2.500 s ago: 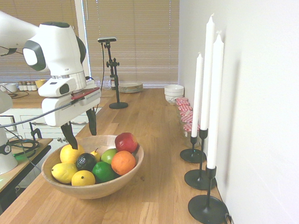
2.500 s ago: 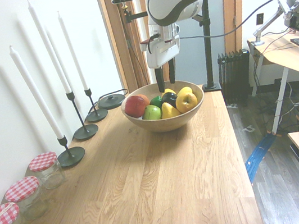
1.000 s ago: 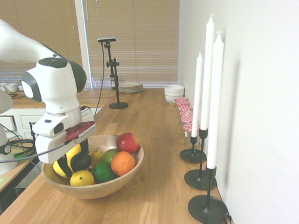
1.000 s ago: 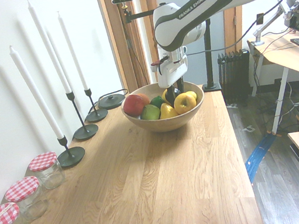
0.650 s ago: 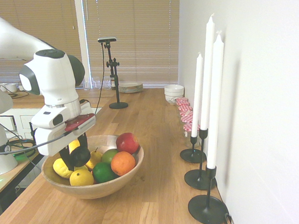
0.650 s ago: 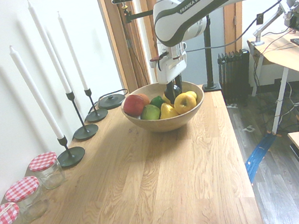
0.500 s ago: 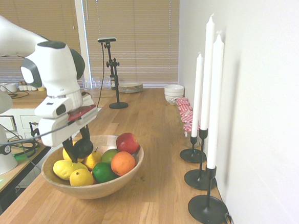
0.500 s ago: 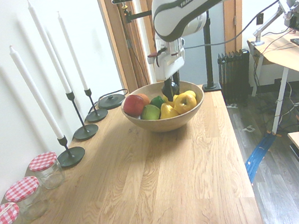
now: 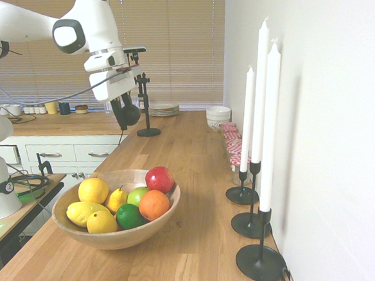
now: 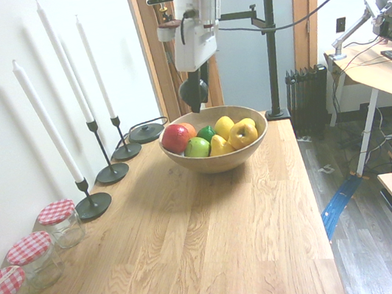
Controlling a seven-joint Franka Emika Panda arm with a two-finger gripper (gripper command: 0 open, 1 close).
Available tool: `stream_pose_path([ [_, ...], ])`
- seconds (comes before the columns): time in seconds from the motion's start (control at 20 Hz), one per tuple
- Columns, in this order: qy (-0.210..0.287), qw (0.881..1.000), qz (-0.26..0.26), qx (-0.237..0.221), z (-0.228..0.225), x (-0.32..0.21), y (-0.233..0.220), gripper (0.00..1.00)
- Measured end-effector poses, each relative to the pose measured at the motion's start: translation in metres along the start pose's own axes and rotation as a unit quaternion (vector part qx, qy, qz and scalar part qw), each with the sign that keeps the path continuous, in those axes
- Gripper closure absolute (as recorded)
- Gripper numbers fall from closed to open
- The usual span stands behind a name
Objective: Take plum out of the basket
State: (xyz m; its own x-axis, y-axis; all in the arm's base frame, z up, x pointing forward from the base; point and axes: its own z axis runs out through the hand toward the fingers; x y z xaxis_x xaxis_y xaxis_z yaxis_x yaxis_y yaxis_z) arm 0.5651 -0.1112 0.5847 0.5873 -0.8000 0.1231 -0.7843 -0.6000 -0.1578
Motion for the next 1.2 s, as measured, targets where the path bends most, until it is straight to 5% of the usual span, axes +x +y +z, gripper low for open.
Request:
stream_pose_path([
  [0.35,-0.002,0.998,-0.055,-0.020,0.035,-0.093,-0.072,1.00],
  [1.2,-0.026,0.998,-0.013,-0.063,0.216,-0.090,-0.088,1.00],
])
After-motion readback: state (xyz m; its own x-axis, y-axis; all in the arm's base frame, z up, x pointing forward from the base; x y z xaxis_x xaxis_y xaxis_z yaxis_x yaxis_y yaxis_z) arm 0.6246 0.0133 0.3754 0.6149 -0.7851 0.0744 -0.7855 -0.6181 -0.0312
